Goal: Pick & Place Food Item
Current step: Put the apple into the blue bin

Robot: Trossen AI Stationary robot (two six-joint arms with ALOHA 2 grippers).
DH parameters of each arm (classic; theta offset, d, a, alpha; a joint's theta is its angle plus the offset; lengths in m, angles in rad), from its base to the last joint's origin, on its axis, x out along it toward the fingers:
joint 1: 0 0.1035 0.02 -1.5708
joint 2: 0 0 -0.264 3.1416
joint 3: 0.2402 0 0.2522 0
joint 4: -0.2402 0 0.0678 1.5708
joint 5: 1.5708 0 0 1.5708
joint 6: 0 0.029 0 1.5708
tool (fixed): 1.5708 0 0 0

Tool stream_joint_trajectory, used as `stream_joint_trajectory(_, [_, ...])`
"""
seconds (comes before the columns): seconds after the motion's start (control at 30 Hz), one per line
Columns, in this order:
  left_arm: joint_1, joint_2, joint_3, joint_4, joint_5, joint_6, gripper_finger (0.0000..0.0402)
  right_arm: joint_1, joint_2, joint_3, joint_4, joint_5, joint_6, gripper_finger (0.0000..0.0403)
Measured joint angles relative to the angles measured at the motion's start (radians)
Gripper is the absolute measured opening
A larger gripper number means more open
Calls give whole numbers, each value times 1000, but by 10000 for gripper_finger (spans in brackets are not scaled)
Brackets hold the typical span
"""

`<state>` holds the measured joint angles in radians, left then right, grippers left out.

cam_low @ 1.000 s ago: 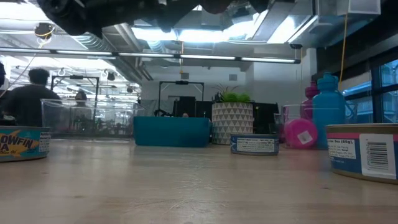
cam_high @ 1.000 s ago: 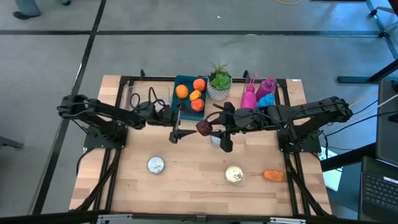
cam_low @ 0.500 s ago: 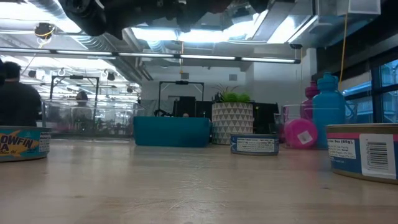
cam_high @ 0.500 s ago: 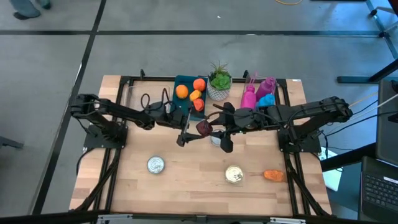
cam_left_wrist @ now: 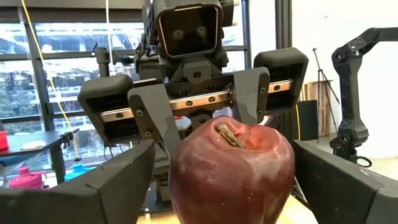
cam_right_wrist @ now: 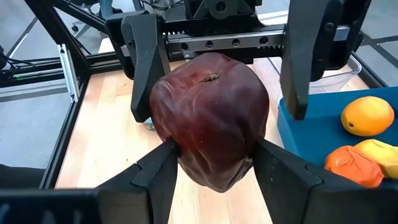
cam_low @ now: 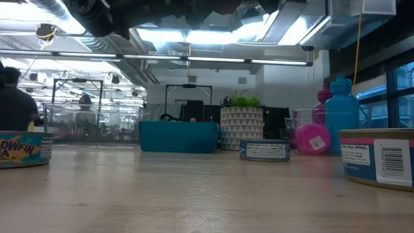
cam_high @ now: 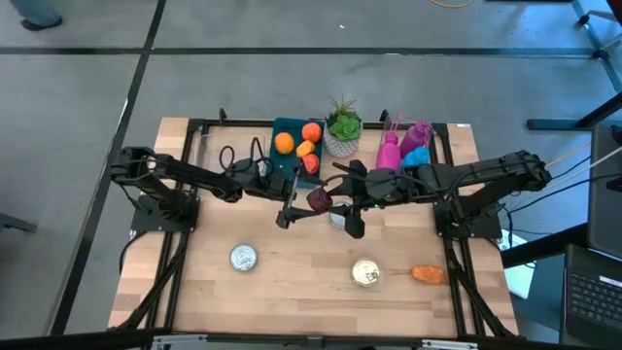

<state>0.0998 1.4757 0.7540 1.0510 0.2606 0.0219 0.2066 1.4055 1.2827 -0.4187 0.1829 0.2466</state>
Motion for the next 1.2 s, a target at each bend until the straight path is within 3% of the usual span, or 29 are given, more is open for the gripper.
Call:
stream_joint_trajectory(0.43, [12,0,0,-5,18,6,276,10,0,0,-1,-51,8,208])
stream_joint_trajectory(0.8, [53,-3,0,-32,6,33,272,16,0,0,-42,-35,87,312])
stream_joint_trajectory(1.0, [181,-84,2,-257,-100,68,272,23,4,-1,-258,37,177,326])
stream_joint_trajectory(1.2, [393,-152,2,-602,-142,70,272,35,31,0,-292,76,194,319])
